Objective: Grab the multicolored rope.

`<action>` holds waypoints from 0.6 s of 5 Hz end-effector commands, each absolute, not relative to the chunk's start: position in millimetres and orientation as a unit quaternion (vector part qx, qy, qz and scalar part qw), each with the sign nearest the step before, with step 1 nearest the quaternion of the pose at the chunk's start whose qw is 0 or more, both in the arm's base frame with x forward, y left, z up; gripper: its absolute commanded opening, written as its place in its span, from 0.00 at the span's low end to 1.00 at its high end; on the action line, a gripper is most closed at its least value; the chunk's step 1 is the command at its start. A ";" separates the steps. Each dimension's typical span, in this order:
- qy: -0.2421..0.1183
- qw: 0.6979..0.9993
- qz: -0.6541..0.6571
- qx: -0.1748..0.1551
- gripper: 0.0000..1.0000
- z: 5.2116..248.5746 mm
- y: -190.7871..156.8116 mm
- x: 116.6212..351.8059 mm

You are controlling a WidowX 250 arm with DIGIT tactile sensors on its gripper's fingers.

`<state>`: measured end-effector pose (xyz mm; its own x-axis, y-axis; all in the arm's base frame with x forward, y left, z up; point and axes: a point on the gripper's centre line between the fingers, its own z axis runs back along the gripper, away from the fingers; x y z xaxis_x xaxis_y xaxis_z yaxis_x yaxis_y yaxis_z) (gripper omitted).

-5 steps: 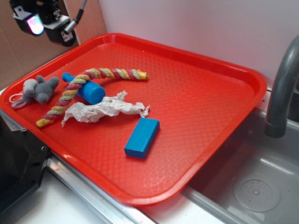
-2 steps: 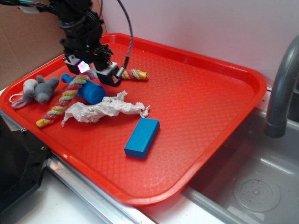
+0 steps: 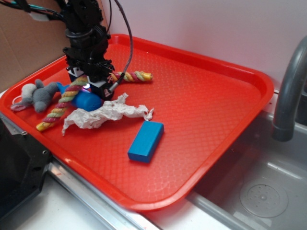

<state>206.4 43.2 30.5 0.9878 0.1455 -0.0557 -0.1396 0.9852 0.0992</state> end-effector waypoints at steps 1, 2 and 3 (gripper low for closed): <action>0.008 0.996 0.087 0.015 0.00 126.9 60.1 192.0; -0.018 0.994 0.110 -0.003 0.00 172.2 62.9 188.9; -0.060 0.993 0.097 -0.008 0.00 213.9 54.0 196.0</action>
